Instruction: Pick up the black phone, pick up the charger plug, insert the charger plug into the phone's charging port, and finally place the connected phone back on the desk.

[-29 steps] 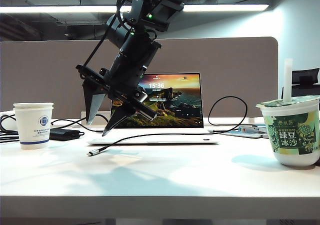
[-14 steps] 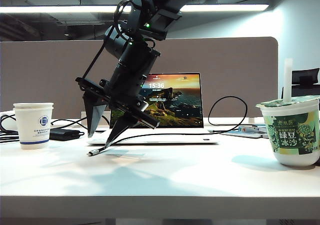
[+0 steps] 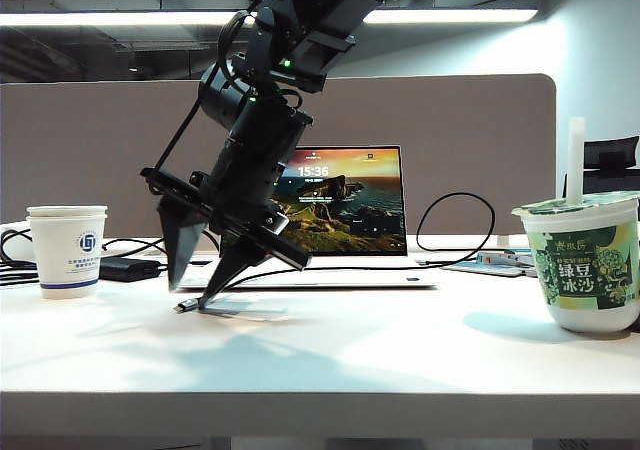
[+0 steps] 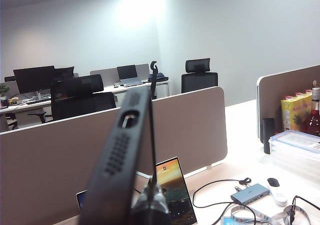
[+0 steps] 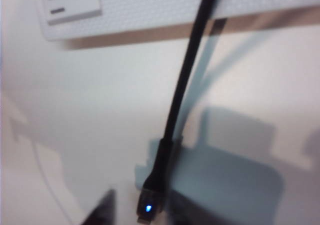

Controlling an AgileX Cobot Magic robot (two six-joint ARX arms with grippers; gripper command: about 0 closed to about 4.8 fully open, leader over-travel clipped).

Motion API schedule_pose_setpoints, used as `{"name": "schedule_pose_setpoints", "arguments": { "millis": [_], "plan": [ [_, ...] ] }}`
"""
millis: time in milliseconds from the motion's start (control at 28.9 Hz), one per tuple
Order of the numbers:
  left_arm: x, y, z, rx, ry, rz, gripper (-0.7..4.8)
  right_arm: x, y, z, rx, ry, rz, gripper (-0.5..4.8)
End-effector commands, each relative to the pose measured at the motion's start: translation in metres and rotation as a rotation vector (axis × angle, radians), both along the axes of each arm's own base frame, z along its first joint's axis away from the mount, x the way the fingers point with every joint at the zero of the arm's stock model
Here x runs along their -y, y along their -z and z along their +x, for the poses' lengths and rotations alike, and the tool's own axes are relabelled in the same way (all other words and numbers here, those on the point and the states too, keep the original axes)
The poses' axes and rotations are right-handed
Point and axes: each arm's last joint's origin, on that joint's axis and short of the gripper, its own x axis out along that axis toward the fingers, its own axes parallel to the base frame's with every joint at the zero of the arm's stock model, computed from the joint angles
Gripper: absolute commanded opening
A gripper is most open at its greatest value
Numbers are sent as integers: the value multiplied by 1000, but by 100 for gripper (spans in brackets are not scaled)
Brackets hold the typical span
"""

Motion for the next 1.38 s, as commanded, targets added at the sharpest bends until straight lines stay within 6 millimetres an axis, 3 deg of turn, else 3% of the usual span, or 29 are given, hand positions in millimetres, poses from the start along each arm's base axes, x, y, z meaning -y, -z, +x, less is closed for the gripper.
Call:
{"name": "schedule_pose_setpoints", "arguments": {
  "millis": [35,173,277,796,1073,1384],
  "plan": [
    [-3,-8,-4,53,1,-28,-7,-1,8,-2,-19,-8,-25,142],
    [-3,-8,-4,53,1,-28,-7,1,12,-2,-35,-5,-48,73],
    [-3,-8,-5,54,1,-28,-7,2,15,-3,-39,-19,-69,-12],
    [-3,-8,-5,55,1,-28,-7,27,9,4,-102,-56,-122,-9],
    [-3,-8,-5,54,1,-28,-7,50,-27,12,-44,-158,-55,-8],
    [-3,-7,-5,51,1,-26,-7,90,-105,8,114,-243,51,-8]
  ]
}}
